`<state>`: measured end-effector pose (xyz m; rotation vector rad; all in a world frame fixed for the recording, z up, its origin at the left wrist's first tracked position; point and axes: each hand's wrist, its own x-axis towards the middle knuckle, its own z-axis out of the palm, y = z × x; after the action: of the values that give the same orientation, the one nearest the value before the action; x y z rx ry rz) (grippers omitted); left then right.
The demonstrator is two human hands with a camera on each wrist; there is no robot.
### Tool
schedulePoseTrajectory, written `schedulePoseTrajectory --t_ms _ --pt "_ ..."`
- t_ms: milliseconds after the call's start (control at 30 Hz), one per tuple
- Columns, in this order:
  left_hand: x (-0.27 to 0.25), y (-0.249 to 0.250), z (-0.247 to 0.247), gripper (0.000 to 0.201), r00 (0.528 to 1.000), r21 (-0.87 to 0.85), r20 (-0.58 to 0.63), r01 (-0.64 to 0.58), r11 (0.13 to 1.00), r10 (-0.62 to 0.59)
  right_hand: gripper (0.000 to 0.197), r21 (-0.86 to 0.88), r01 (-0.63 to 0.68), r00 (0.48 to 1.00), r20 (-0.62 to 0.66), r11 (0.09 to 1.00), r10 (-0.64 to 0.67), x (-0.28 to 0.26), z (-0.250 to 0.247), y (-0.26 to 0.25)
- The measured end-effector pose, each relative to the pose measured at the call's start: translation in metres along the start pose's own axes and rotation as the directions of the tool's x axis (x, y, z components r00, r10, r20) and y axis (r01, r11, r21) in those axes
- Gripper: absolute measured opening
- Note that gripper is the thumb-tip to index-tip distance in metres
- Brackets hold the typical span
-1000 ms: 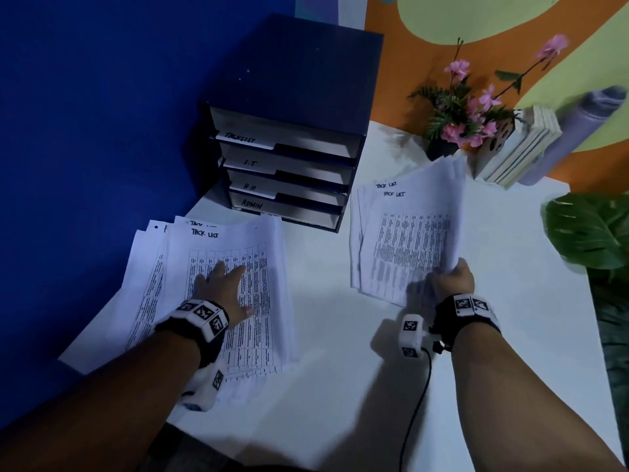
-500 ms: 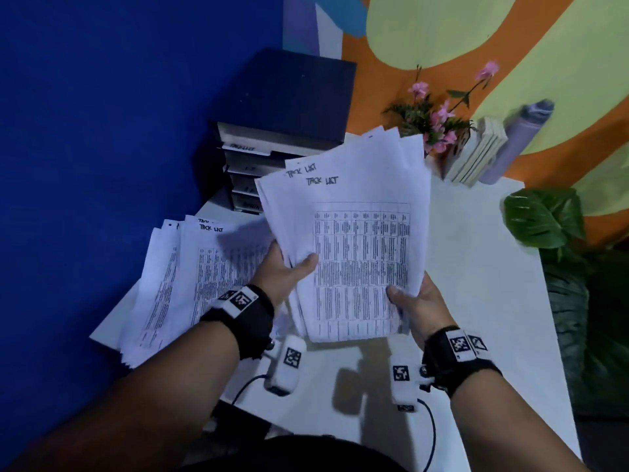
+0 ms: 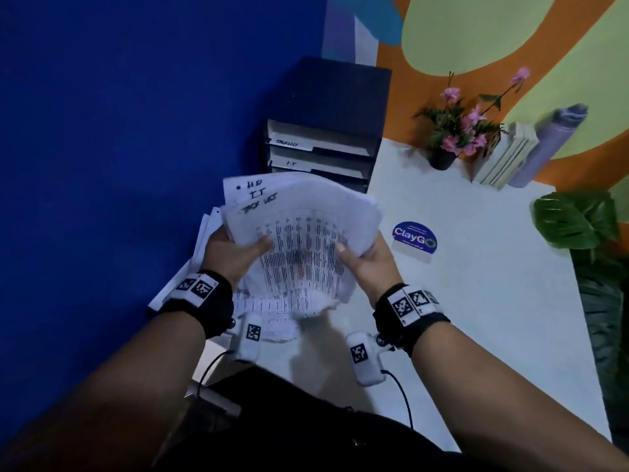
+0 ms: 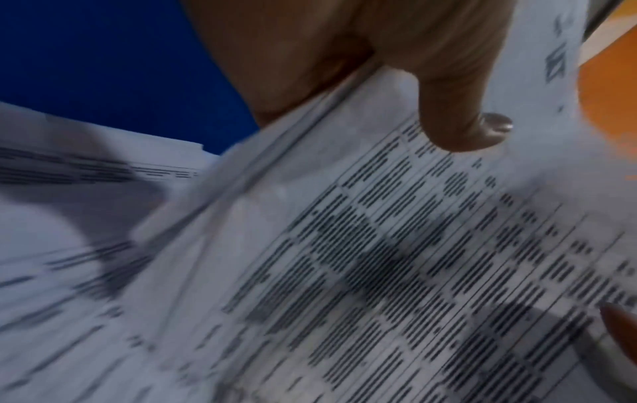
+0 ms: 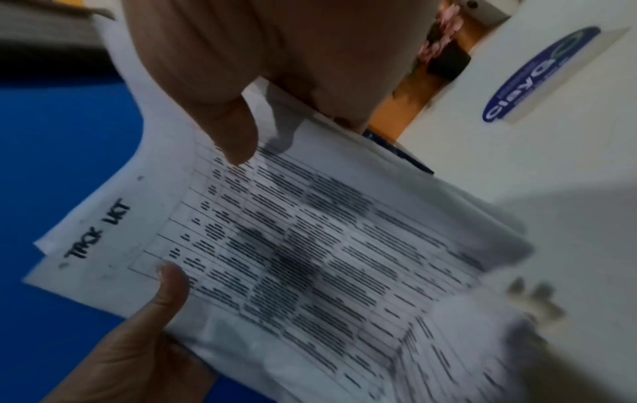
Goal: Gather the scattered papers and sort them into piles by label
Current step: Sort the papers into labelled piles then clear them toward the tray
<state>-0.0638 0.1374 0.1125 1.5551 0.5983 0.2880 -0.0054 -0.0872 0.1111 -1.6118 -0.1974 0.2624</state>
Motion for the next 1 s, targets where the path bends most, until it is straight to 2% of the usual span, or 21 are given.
schedulePoseTrajectory --t_ms 67,167,233,333,400,500,600,733,800,900,1000 --pt "0.003 -0.016 -0.01 0.031 0.999 0.045 0.033 0.03 0.999 -0.031 0.038 -0.061 -0.043 0.998 0.038 0.997 0.045 -0.002 0.011 0.007" --pt "0.011 -0.042 -0.015 0.026 0.997 0.184 0.071 0.011 0.983 -0.024 0.03 -0.291 -0.09 0.989 0.091 0.953 0.121 0.002 0.02 0.018" --pt "0.017 -0.05 -0.013 0.026 0.998 0.255 0.062 -0.012 0.967 -0.004 0.02 -0.404 -0.102 0.988 0.068 0.909 0.141 0.007 0.023 0.02" --pt "0.033 -0.047 -0.016 0.033 1.0 0.264 -0.012 -0.013 0.965 0.017 0.012 -0.37 -0.158 0.987 -0.03 0.915 0.158 0.02 0.023 0.017" --pt "0.047 -0.048 -0.023 0.03 0.998 0.347 -0.05 -0.006 0.938 0.025 0.011 -0.402 -0.161 0.987 -0.046 0.901 0.156 0.027 0.025 0.017" --pt "0.065 -0.061 -0.039 0.034 0.997 0.461 -0.068 0.056 0.885 -0.028 0.028 -0.513 -0.183 0.978 -0.01 0.839 0.208 0.038 0.033 0.034" --pt "0.078 -0.084 -0.056 0.049 0.987 0.544 -0.094 0.159 0.824 -0.129 0.051 -0.627 -0.187 0.953 0.07 0.756 0.293 0.044 0.046 0.058" --pt "0.094 -0.11 -0.083 0.066 0.925 0.648 -0.189 0.37 0.666 -0.33 0.068 -0.709 -0.21 0.931 0.065 0.673 0.36 0.044 0.055 0.077" --pt "0.098 -0.114 -0.089 0.064 0.904 0.615 -0.199 0.415 0.67 -0.378 0.073 -0.714 -0.191 0.928 0.092 0.674 0.361 0.04 0.056 0.078" --pt "0.102 -0.115 -0.088 0.057 0.902 0.585 -0.15 0.411 0.699 -0.404 0.075 -0.673 -0.222 0.922 0.092 0.706 0.377 0.043 0.058 0.083" --pt "0.1 -0.11 -0.076 0.053 0.926 0.581 -0.061 0.337 0.741 -0.373 0.059 -0.673 -0.234 0.915 0.092 0.701 0.393 0.049 0.063 0.093"
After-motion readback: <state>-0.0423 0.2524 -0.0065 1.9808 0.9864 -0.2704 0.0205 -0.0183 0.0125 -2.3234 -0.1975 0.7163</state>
